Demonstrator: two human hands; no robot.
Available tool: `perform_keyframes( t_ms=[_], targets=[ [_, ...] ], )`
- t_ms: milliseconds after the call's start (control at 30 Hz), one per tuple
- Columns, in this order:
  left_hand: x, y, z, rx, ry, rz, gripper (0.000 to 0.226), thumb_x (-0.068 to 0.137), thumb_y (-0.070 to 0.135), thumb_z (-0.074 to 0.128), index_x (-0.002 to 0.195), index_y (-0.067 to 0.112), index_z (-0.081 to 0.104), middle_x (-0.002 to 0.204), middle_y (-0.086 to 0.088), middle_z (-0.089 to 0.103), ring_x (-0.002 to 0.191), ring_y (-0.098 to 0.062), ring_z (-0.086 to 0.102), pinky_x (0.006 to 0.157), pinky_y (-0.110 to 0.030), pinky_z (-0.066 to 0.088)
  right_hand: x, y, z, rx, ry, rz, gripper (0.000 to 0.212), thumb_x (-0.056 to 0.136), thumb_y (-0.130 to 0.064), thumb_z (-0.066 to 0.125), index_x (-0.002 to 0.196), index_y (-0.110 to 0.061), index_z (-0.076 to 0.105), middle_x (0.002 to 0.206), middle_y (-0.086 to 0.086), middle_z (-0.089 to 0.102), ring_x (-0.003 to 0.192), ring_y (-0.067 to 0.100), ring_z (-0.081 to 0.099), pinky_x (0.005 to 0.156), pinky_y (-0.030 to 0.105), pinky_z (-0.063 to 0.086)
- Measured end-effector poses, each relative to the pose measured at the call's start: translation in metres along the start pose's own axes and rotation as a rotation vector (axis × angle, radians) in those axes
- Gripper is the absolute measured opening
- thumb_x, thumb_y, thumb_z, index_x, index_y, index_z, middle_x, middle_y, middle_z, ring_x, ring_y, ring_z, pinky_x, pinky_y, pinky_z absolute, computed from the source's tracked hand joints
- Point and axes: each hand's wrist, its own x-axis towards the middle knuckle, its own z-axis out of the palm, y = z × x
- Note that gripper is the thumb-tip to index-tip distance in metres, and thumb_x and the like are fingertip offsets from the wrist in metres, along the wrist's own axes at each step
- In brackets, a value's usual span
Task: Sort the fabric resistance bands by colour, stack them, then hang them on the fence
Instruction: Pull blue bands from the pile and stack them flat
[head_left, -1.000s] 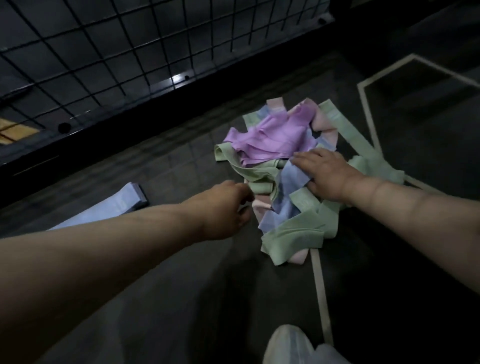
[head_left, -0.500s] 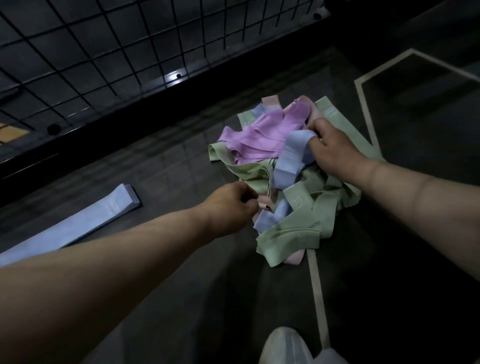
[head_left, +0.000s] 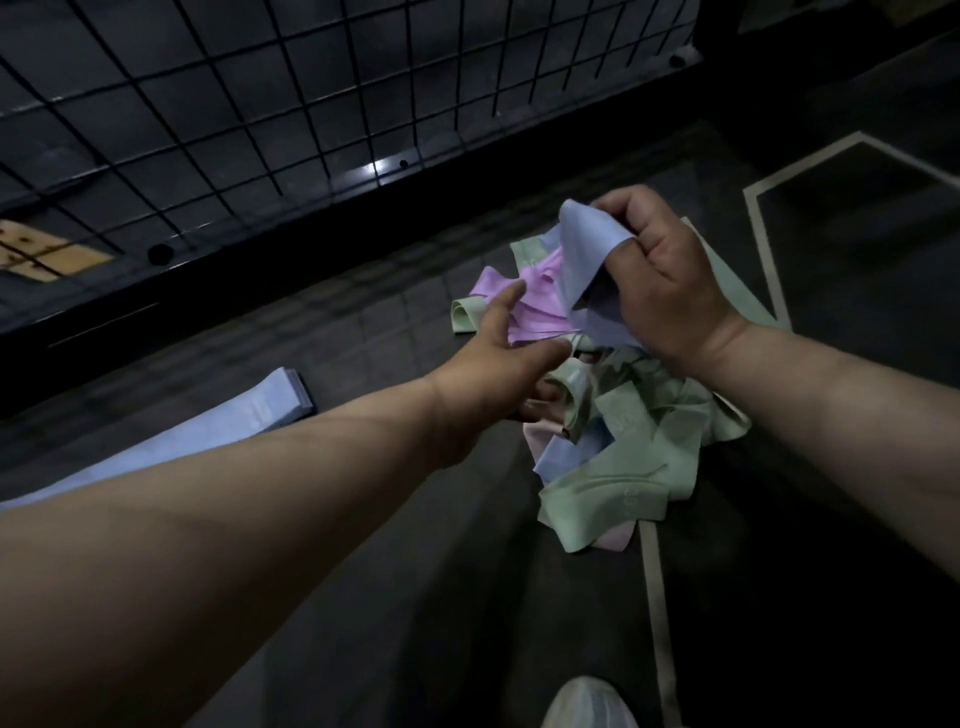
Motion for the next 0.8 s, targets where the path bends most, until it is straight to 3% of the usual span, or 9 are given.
perform_keyframes(
  t_ms=[100, 200, 267, 367, 433, 500, 600, 667, 800],
  targets=[
    [-0.004, 0.007, -0.005, 0.014, 0.001, -0.01, 0.035, 0.097, 0.024, 0.059, 0.13, 0.031, 0.051, 0.115, -0.01, 0.064, 0.086, -0.018, 0.066, 0.065, -0.029, 0.055, 0.003, -0.003, 0.001, -0.045, -0.081, -0.043, 0.016, 0.097, -0.003, 0.047, 0.107, -0.014, 0.052, 0.092, -0.015, 0.053, 0.081, -0.012, 0.051, 0.072, 0.009, 0.04],
    [-0.003, 0.004, -0.015, 0.009, 0.023, 0.073, 0.053, 0.095, 0.021, 0.063, 0.139, 0.039, 0.04, 0.124, 0.003, 0.055, 0.092, -0.01, 0.066, 0.068, -0.029, 0.057, 0.004, -0.006, 0.0, -0.003, -0.132, -0.061, 0.014, 0.097, -0.003, 0.047, 0.106, -0.011, 0.054, 0.09, -0.012, 0.053, 0.079, -0.008, 0.051, 0.069, 0.011, 0.04],
    [-0.005, 0.006, -0.022, -0.008, -0.035, 0.083, 0.055, 0.095, 0.018, 0.063, 0.141, 0.039, 0.042, 0.131, -0.001, 0.056, 0.097, -0.016, 0.063, 0.07, -0.031, 0.056, 0.006, -0.01, -0.001, 0.02, -0.193, -0.067, 0.015, 0.095, -0.006, 0.047, 0.107, -0.006, 0.057, 0.089, -0.009, 0.054, 0.079, -0.005, 0.05, 0.068, 0.016, 0.041],
    [-0.012, 0.012, -0.029, -0.01, -0.064, 0.068, 0.023, 0.092, 0.016, 0.065, 0.115, 0.019, 0.062, 0.117, -0.011, 0.068, 0.094, -0.018, 0.063, 0.066, -0.029, 0.054, 0.008, -0.016, 0.002, -0.066, -0.261, -0.09, 0.021, 0.092, -0.003, 0.046, 0.108, -0.008, 0.058, 0.09, -0.009, 0.055, 0.082, 0.0, 0.054, 0.069, 0.024, 0.045],
    [-0.016, 0.013, -0.035, -0.015, -0.038, 0.08, 0.01, 0.092, 0.017, 0.067, 0.1, 0.017, 0.061, 0.1, -0.009, 0.068, 0.09, -0.015, 0.064, 0.067, -0.028, 0.053, 0.007, -0.018, 0.005, -0.067, -0.197, -0.089, 0.024, 0.093, -0.001, 0.047, 0.105, -0.019, 0.056, 0.088, -0.015, 0.054, 0.081, -0.008, 0.054, 0.067, 0.017, 0.045],
    [-0.019, 0.014, -0.044, -0.008, -0.004, 0.089, 0.007, 0.092, 0.021, 0.067, 0.093, 0.02, 0.059, 0.09, 0.0, 0.067, 0.087, -0.013, 0.064, 0.069, -0.029, 0.051, 0.008, -0.02, 0.006, -0.062, -0.104, -0.053, 0.026, 0.094, -0.002, 0.046, 0.104, -0.024, 0.054, 0.083, -0.018, 0.055, 0.075, -0.011, 0.056, 0.063, 0.013, 0.043],
    [-0.024, 0.021, -0.06, -0.044, 0.018, 0.087, 0.009, 0.093, 0.018, 0.065, 0.087, 0.021, 0.059, 0.079, 0.003, 0.067, 0.077, -0.013, 0.064, 0.063, -0.027, 0.046, 0.008, -0.021, 0.008, -0.119, -0.033, -0.035, 0.027, 0.093, -0.011, 0.042, 0.114, -0.021, 0.056, 0.084, -0.014, 0.058, 0.073, -0.006, 0.056, 0.061, 0.016, 0.043],
    [-0.029, 0.031, -0.069, -0.076, 0.015, 0.109, 0.011, 0.092, 0.007, 0.06, 0.089, 0.017, 0.06, 0.077, -0.002, 0.064, 0.071, -0.014, 0.061, 0.062, -0.027, 0.046, 0.011, -0.021, 0.01, -0.188, 0.0, -0.076, 0.03, 0.094, -0.011, 0.043, 0.12, -0.011, 0.058, 0.096, -0.004, 0.06, 0.083, 0.002, 0.055, 0.066, 0.018, 0.042],
    [-0.042, 0.052, -0.085, -0.141, 0.008, 0.232, 0.018, 0.084, -0.008, 0.052, 0.084, 0.007, 0.061, 0.074, -0.009, 0.06, 0.065, -0.017, 0.054, 0.063, -0.027, 0.048, 0.015, -0.019, 0.013, -0.262, -0.027, -0.143, 0.039, 0.099, -0.02, 0.046, 0.135, -0.007, 0.052, 0.122, 0.0, 0.058, 0.108, 0.005, 0.052, 0.087, 0.001, 0.035]
  ],
)
